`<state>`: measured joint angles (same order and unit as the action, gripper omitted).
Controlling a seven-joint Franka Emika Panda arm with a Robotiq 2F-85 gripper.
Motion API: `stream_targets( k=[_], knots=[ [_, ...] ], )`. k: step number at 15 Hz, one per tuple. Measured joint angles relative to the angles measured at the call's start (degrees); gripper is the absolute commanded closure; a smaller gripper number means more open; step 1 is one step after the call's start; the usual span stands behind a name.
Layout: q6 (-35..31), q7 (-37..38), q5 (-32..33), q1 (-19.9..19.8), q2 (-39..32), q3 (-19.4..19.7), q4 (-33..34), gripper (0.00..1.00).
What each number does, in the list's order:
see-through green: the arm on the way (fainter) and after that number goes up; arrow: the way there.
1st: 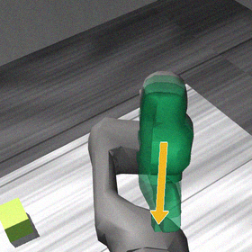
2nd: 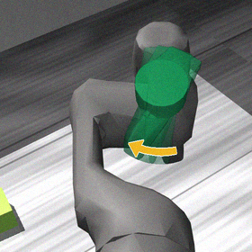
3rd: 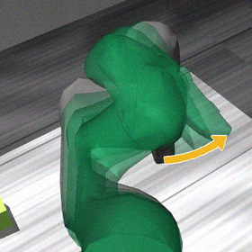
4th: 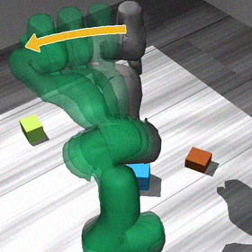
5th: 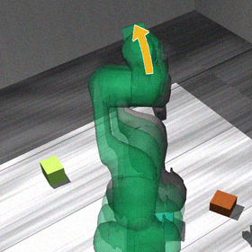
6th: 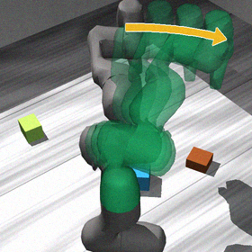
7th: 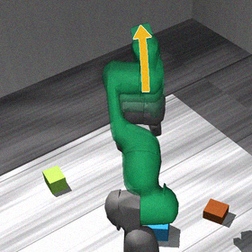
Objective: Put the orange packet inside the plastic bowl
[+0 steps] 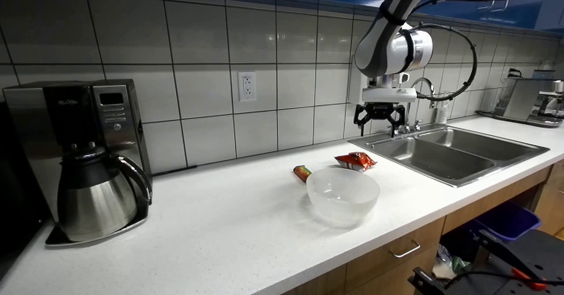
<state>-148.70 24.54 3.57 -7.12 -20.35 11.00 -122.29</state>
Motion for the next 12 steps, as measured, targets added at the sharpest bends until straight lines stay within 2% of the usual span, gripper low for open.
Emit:
stream_targets(
  k=[6,12],
  knots=[
    [2.2,7.1,-1.7,1.9,-12.6,3.2,12.2,0.0],
    [8.5,11.5,-4.5,2.0,-22.6,4.2,24.9,0.0]
  ],
)
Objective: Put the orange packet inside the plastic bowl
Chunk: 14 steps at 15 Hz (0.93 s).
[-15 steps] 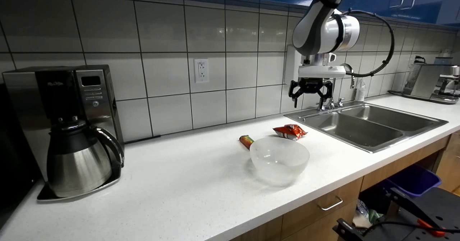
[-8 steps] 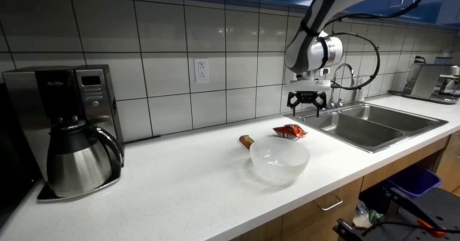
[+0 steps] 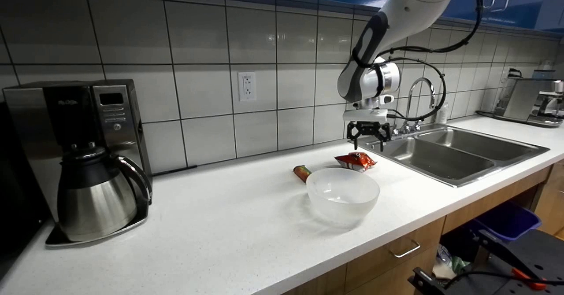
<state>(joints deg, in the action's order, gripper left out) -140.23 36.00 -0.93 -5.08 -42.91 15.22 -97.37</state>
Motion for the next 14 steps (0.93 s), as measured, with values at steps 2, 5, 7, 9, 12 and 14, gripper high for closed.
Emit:
stream_targets(
  k=[2,5,7,9,12,14],
  knots=[
    [2.2,1.3,-0.6,0.0,-2.8,0.3,4.0,0.0],
    [4.9,3.4,-1.0,-0.2,-6.8,0.6,9.7,0.0],
    [6.6,4.7,-1.2,-0.3,-9.2,0.8,13.1,0.0],
    [8.3,5.7,-1.3,-0.5,-11.3,1.0,16.2,0.0],
    [10.2,6.6,-1.3,-0.9,-14.0,1.0,20.0,0.34],
    [11.1,6.9,-1.3,-1.1,-15.3,1.0,22.0,0.51]
  ],
)
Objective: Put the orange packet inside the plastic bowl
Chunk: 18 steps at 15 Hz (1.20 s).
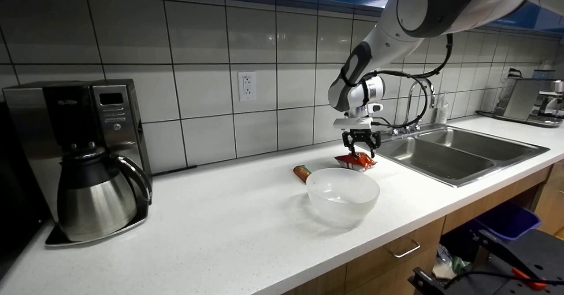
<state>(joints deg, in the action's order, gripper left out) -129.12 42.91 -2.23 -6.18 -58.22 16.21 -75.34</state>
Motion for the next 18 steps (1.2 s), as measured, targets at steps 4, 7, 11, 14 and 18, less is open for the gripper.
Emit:
stream_targets(
  k=[4,7,11,14,18],
  knots=[
    [1.6,0.4,0.0,-0.1,-1.6,0.0,3.2,0.82],
    [2.3,0.5,0.0,-0.1,-2.3,0.0,4.6,1.0],
    [3.0,0.5,0.0,-0.4,-2.6,0.0,5.6,1.0],
    [3.0,0.5,0.0,-0.6,-2.5,0.0,6.0,1.0],
    [0.9,-0.3,0.0,-0.4,0.4,0.0,5.3,1.0]
  ],
)
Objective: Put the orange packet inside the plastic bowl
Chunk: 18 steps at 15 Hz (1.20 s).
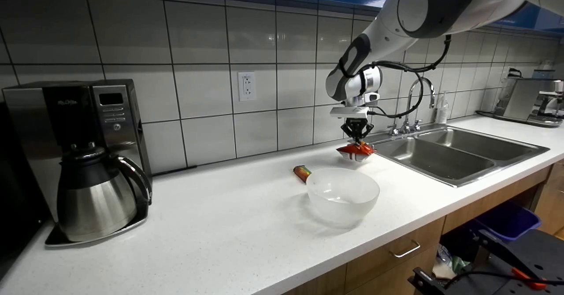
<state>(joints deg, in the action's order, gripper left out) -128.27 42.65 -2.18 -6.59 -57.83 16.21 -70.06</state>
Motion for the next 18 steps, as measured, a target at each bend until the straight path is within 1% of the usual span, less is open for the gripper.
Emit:
stream_targets(
  k=[2,5,8,12,18],
  knots=[
    [-2.2,-2.0,0.0,0.4,3.4,0.0,-2.4,1.0],
    [-5.7,-6.6,0.1,1.1,10.0,-0.4,-8.5,1.0],
    [-8.9,-11.6,0.1,1.8,16.6,-1.1,-16.2,1.0],
    [-11.4,-17.9,0.1,2.3,24.1,-3.1,-27.3,1.0],
    [-16.5,-24.8,0.1,3.0,34.0,-6.0,-43.3,1.0]
  ],
)
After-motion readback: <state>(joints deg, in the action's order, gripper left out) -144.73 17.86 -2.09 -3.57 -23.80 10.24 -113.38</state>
